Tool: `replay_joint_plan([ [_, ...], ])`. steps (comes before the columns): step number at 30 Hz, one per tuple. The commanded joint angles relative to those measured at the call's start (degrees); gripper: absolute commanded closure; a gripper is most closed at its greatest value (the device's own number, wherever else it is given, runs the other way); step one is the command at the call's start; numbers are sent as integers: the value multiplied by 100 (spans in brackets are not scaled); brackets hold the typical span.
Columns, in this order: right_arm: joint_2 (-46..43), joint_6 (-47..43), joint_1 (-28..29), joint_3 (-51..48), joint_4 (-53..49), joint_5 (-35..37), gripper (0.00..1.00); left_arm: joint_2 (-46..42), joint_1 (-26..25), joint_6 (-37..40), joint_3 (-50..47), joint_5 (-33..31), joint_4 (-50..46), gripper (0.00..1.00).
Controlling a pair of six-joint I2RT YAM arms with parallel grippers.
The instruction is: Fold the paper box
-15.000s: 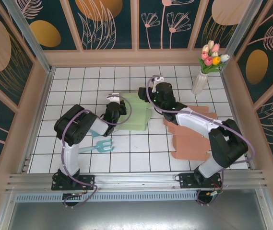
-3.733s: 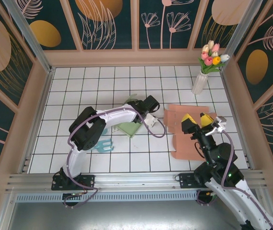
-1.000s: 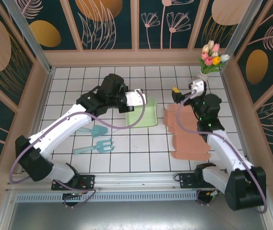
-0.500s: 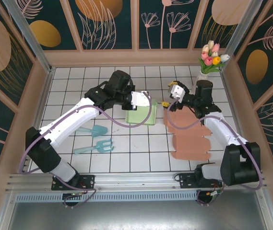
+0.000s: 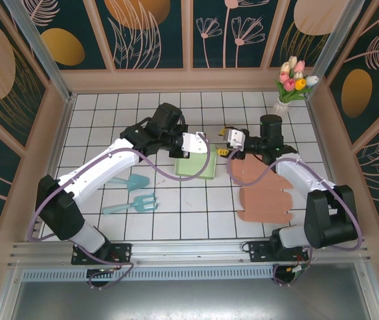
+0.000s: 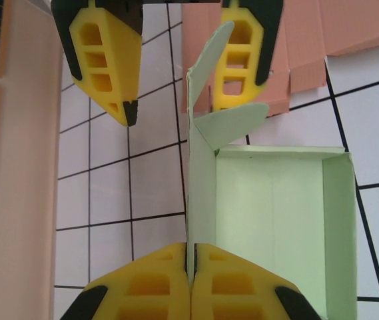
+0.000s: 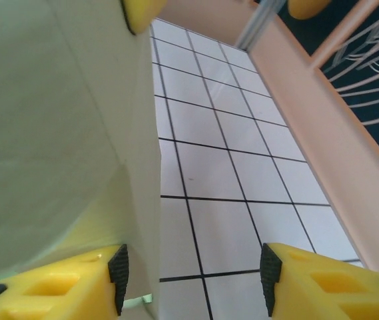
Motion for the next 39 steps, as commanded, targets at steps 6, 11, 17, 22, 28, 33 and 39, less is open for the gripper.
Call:
replay_joint_plan([
  [6,273,-505,212,361,-555,-724,48,-186,16,95,-233,310,400,100],
  [11,356,-686,278,458,-898,-862,47,-200,21,136,-362,17,562,100],
  [17,379,-827,277,573,-1376,-879,46,-188,13,165,-389,-158,571,100],
  [22,379,-903,262,669,-1680,-799,44,-215,14,203,-407,-297,512,100],
  [28,392,-942,227,706,-1880,-724,44,-290,12,227,-510,-401,506,100],
  [33,445,-939,314,745,-1946,-818,45,-325,20,227,-522,-366,579,100],
  [39,528,-878,353,725,-1838,-805,49,-356,14,157,-521,-96,607,100],
])
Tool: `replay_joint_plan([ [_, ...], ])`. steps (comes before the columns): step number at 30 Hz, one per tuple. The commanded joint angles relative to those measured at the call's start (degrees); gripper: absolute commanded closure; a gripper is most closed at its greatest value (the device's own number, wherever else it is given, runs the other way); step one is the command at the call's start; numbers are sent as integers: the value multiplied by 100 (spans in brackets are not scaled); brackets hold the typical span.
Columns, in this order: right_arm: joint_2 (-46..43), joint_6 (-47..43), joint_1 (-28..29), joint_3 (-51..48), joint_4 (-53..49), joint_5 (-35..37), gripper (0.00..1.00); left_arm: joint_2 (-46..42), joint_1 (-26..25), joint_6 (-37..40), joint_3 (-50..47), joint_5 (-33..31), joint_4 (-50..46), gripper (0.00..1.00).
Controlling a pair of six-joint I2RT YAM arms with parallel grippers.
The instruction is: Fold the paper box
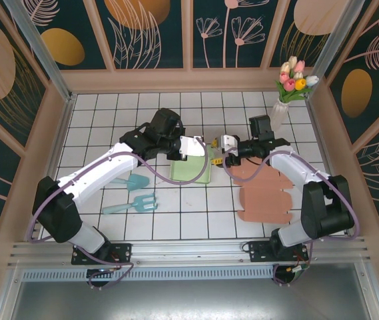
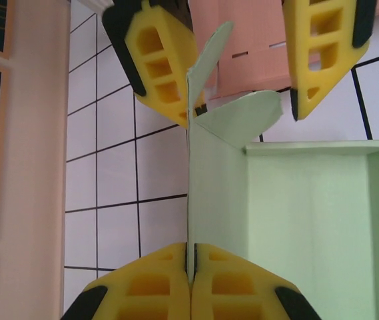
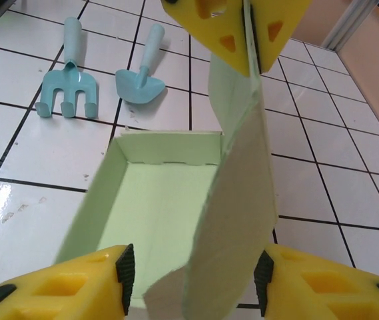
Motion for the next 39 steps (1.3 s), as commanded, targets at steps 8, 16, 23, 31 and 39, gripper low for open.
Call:
replay_joint_plan([
  [8,-38,-521,-157,415,-809,-525,41,-119,-19,135,-76,-118,38,100],
  [16,-229,-509,-450,358,-667,-170,38,-119,-17,181,-83,-151,9,100],
  [23,-68,-148,-291,-12,230,313,40,-120,-23,147,-64,38,29,100],
  [31,52,-95,57,49,411,213,42,-75,-23,102,-45,176,27,100],
  [39,248,-129,352,285,358,171,55,-14,-36,32,-20,456,79,100],
])
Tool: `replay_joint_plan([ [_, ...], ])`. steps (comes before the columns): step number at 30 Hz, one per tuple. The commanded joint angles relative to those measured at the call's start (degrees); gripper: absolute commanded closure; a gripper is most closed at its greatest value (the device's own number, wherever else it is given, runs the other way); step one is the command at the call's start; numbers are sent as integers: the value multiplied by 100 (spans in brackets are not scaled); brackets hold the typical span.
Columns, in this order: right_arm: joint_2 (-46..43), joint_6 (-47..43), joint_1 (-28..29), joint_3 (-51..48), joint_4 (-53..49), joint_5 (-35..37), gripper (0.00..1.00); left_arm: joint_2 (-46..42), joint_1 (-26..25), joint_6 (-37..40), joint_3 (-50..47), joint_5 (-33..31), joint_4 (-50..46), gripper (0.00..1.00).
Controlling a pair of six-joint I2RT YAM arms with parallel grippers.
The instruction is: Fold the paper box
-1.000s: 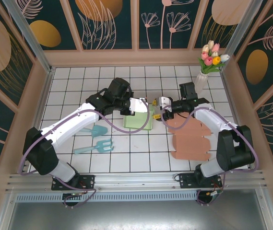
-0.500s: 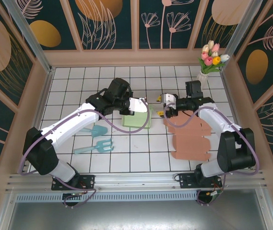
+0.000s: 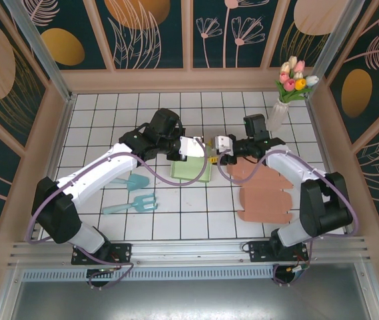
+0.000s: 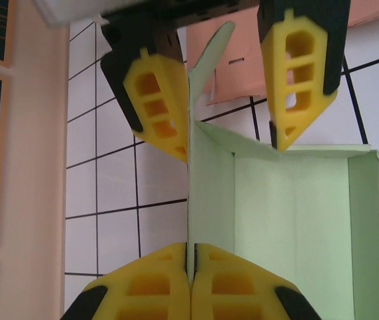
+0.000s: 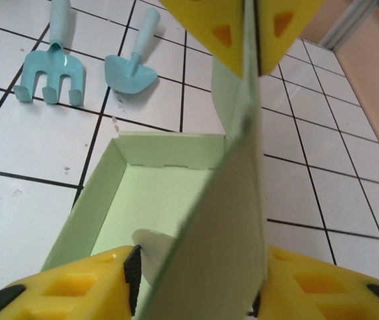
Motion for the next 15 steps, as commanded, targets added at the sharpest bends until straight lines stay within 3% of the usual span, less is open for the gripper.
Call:
replay_joint_plan([
  [1,114,-41,62,188,66,-253,58,11,-38,-32,13,348,60,100],
  [9,194,-179,-60,211,-110,-199,91,-31,-43,-46,-22,235,133,100],
  [15,244,-136,-209,92,45,-146,94,-344,-38,-598,-364,357,981,100],
])
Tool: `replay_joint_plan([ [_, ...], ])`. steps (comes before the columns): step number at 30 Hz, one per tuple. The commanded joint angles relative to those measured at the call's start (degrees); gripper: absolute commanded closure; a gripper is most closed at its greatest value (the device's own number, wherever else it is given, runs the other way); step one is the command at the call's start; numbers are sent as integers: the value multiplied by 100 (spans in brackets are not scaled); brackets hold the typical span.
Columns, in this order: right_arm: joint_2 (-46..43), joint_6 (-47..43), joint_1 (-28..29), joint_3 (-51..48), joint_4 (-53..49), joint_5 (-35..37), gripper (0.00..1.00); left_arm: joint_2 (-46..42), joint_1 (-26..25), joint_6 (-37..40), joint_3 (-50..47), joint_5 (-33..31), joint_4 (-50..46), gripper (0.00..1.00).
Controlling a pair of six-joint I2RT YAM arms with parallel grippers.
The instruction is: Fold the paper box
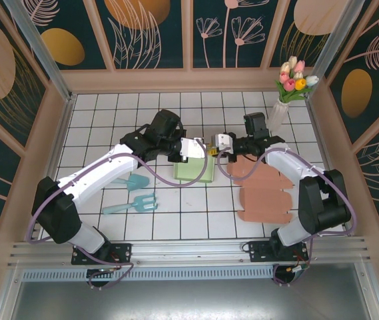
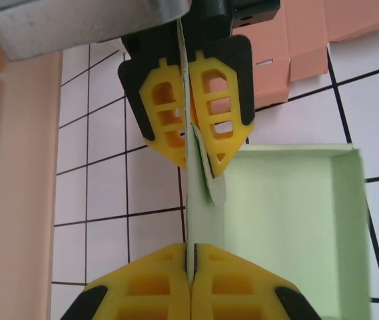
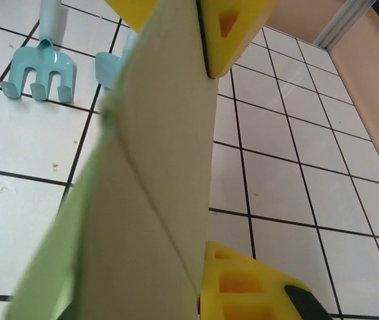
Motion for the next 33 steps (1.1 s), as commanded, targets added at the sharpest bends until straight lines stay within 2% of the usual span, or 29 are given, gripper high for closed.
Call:
replay_joint_plan([
  [1,132,-69,-114,-18,40,-132,95,-447,7,-590,-381,242,1157,98],
  [6,181,-6,-187,-45,201,-102,99,-1183,13,-2079,-1478,469,3108,70],
  [8,207,-6,-211,-44,241,-97,100,-1510,10,-2735,-2057,508,3980,67],
  [10,228,9,-227,-59,308,-89,100,-1841,15,-3611,-2547,286,4813,64],
  [11,236,11,-233,-71,335,-76,100,-1962,8,-3999,-2662,19,4992,62],
  [12,238,3,-237,-81,368,-71,100,-2054,9,-4512,-2726,-504,5067,59],
  [14,234,-6,-246,-109,429,-58,100,-2075,63,-5589,-2634,-2010,4750,51],
  [15,230,1,-246,-126,470,-38,100,-2000,155,-6094,-2518,-2605,4395,52],
  [18,197,20,-247,-191,649,20,100,-1640,589,-7510,-2266,-3302,3467,52],
  [20,203,37,-243,-222,730,52,100,-1471,922,-8400,-2252,-3264,3082,51],
  [22,203,38,-242,-257,780,70,100,-1373,1361,-9249,-2407,-2696,3041,49],
  [24,226,21,-244,-267,785,83,100,-1285,1586,-9779,-2547,-2201,3251,45],
  [33,338,-17,-242,-213,758,115,100,-329,1581,-11138,-1988,-1002,3031,29],
])
